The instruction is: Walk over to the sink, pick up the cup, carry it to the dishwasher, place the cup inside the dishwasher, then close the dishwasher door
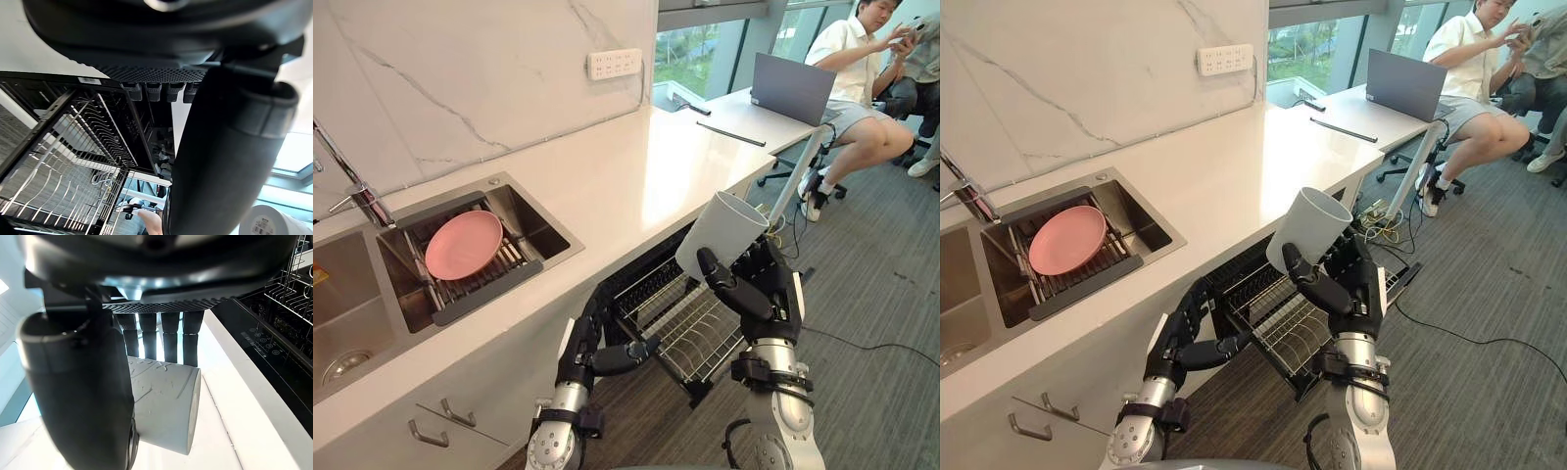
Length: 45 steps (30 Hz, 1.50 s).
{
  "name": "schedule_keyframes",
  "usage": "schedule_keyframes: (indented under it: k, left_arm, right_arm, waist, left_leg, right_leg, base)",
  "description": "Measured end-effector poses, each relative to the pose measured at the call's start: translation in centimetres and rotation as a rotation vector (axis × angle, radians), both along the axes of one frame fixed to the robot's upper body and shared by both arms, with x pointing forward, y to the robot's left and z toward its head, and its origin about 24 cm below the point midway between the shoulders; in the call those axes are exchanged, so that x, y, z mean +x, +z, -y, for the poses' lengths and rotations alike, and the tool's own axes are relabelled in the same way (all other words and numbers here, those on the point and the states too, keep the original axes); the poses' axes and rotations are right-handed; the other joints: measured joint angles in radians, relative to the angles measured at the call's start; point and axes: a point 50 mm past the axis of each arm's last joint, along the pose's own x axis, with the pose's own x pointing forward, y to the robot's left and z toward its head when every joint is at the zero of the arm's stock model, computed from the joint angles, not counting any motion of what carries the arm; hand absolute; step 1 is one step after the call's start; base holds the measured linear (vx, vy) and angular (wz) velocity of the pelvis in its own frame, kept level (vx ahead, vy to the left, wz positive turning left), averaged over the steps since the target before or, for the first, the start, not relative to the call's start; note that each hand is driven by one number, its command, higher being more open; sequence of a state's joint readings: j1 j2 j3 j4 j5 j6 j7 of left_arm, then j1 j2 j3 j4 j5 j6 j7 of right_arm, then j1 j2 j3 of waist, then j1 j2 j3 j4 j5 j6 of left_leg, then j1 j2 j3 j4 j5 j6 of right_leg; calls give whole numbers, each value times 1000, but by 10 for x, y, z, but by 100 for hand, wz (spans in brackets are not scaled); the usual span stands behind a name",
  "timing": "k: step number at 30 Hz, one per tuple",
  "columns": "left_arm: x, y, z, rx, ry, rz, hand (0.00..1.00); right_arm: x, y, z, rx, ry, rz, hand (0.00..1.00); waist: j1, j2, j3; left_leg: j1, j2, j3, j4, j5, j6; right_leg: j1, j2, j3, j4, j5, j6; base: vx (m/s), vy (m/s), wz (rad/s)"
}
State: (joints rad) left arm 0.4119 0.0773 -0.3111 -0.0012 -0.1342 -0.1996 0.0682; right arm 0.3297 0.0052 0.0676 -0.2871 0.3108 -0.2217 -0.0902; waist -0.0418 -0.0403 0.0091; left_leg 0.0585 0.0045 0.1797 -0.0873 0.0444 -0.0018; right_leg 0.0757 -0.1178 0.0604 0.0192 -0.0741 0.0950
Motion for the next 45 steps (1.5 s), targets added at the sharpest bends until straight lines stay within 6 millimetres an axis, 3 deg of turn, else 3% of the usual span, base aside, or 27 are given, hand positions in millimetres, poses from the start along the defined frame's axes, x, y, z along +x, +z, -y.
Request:
schedule_keyframes:
  k: [5,11,18,21,24,29,35,39,45]
  left_arm:
    - [-7,-14,-3,8,-13,-64,100]
    - [-22,-44,-16,73,12,-209,100]
    - [-37,-68,-32,137,44,-333,100]
    - [-40,-72,-36,144,61,-358,100]
    - [-44,-78,-41,166,60,-391,100]
    - [-38,-77,-51,207,69,-377,100]
    - [-5,-64,-57,229,93,-281,100]
    - [13,-59,-59,238,117,-240,100]
    - [21,-54,-62,245,165,-214,100]
  right_arm:
    - [-1,-1,5,-9,-14,-3,0]
    - [-2,-4,9,-18,-24,-19,0]
    - [-4,-21,17,-67,-38,-95,0]
    - [-4,-21,19,-119,-28,-100,0]
    - [0,-34,23,-183,-12,-158,0]
    - [6,-56,36,-289,7,-279,0]
    - [44,-30,42,-369,-5,-174,0]
    - [58,-17,44,-406,-21,-128,0]
    - [76,0,47,-446,-41,-81,0]
  waist:
    - [1,1,4]
    - [1,0,7]
    - [2,-4,26]
    - [3,-4,27]
    - [5,-7,37]
    - [30,-10,103]
    - [37,-7,248]
    - [55,-5,289]
    - [85,-1,331]
  left_leg:
    - [0,2,0,0,-5,-6]
    - [0,3,0,0,-4,-5]
    - [-4,3,-4,-5,-7,-9]
    - [-23,3,-7,0,-7,-9]
    - [-34,2,-14,0,-4,-5]
    - [-89,2,-32,21,-1,0]
    - [-277,28,-58,254,-70,2]
    - [-398,30,-84,384,-119,16]
    - [-497,31,-94,480,-144,12]
  right_leg:
    - [0,2,0,1,0,0]
    - [0,3,0,0,0,0]
    - [-4,2,-6,1,-7,-1]
    - [-23,2,-10,1,-8,-1]
    - [-27,2,-16,0,-7,-1]
    - [-66,0,-34,9,-7,-1]
    - [-184,5,-70,122,-16,-3]
    - [-290,0,-99,251,-74,-5]
    - [-403,-8,-107,392,-130,-10]
  base:
    - [-13,-11,0]
    - [0,0,0]
    - [0,0,1]
    - [6,-2,4]
    - [33,-20,6]
    - [9,-23,11]
    - [-73,-15,11]
    - [-133,5,19]
    - [-102,0,9]
